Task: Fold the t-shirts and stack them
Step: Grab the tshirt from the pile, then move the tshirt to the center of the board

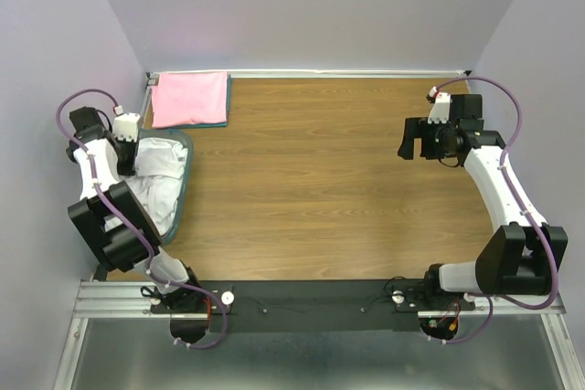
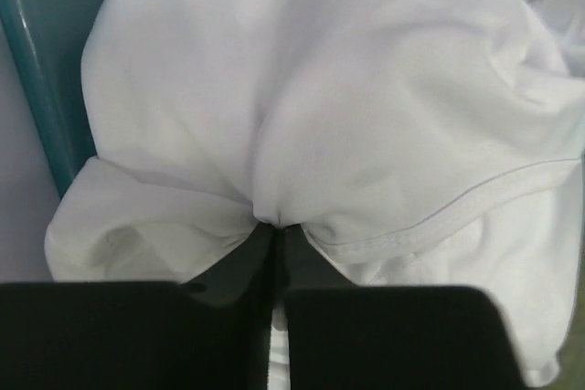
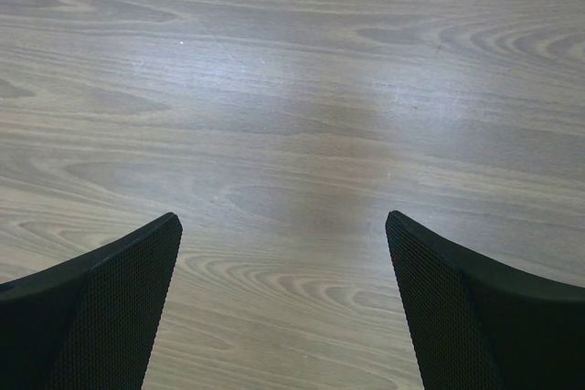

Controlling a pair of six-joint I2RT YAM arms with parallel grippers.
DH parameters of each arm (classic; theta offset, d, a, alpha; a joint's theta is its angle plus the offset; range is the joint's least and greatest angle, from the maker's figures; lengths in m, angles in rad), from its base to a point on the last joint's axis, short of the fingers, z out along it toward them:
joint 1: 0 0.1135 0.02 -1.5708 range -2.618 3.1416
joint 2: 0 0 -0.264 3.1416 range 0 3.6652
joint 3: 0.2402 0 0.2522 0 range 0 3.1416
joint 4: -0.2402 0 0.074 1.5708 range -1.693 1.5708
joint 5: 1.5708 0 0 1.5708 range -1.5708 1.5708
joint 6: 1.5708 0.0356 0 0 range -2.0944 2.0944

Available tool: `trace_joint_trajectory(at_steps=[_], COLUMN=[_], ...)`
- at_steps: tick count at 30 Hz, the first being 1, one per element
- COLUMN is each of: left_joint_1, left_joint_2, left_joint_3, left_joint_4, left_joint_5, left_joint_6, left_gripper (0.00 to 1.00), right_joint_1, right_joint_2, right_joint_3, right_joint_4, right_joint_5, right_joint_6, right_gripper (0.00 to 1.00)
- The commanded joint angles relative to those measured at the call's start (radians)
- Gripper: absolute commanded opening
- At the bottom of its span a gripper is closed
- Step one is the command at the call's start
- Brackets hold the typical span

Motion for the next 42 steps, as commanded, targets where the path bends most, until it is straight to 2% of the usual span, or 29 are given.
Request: trace_joint_trajectory(at_steps=[1, 5, 9, 13, 14, 16, 18, 23, 24, 27, 31, 34, 38, 40, 42], left_joint_1=[0.009, 0.007, -0.031, -0.167, -0.254, -0.340, -0.433, -0.554, -0.622, -0.732, -0.812, -0.870, -0.895, -0.893, -0.893], left_joint_2=[-0.063, -0.138, -0.204, -0.253, -0.272, -0.282, -0.260, -0.172, -0.160, -0.118, -0.098, -0.088, -0.057, -0.074, -0.110], left_joint_3=[0.099, 0.260, 0.428, 0.571, 0.617, 0.665, 0.783, 1.062, 1.097, 1.206, 1.222, 1.214, 1.198, 1.121, 0.954], left_joint_4=[-0.071, -0.161, -0.223, -0.223, -0.198, -0.165, -0.154, -0.096, -0.083, -0.004, 0.195, 0.273, 0.346, 0.346, 0.336], left_joint_5=[0.089, 0.135, 0.259, 0.282, 0.273, 0.246, 0.255, 0.312, 0.316, 0.321, 0.370, 0.388, 0.417, 0.444, 0.462], left_joint_6=[-0.010, -0.008, -0.011, -0.066, -0.098, -0.138, -0.183, -0.261, -0.283, -0.353, -0.462, -0.532, -0.582, -0.608, -0.590], left_gripper=[0.00, 0.00, 0.00, 0.00, 0.00, 0.00, 0.00, 0.00, 0.00, 0.00, 0.00, 0.00, 0.00, 0.00, 0.00], right_joint_1=[-0.002, -0.002, -0.002, -0.002, -0.002, -0.002, -0.002, -0.005, -0.007, -0.014, -0.025, -0.033, -0.040, -0.046, -0.052], right_joint_2=[0.003, 0.000, 0.000, 0.000, 0.000, 0.003, 0.003, -0.005, -0.005, -0.001, -0.008, -0.015, -0.021, -0.027, -0.037], right_joint_3=[0.020, 0.020, 0.026, 0.033, 0.033, 0.037, 0.042, 0.040, 0.040, 0.043, 0.043, 0.037, 0.033, 0.031, 0.028], right_joint_4=[-0.025, -0.023, -0.023, -0.023, -0.023, -0.025, -0.025, -0.027, -0.027, -0.028, -0.030, -0.030, -0.030, -0.030, -0.028], right_joint_5=[-0.023, -0.026, -0.028, -0.028, -0.026, -0.025, -0.020, -0.013, -0.013, -0.016, -0.016, -0.016, -0.016, -0.014, -0.013], right_joint_6=[-0.007, -0.005, -0.002, 0.001, 0.001, 0.004, 0.007, 0.006, 0.006, 0.009, 0.010, 0.009, 0.007, 0.007, 0.007], right_gripper=[1.00, 1.00, 1.00, 1.00, 1.00, 1.00, 1.00, 1.00, 1.00, 1.00, 1.00, 1.00, 1.00, 1.00, 1.00])
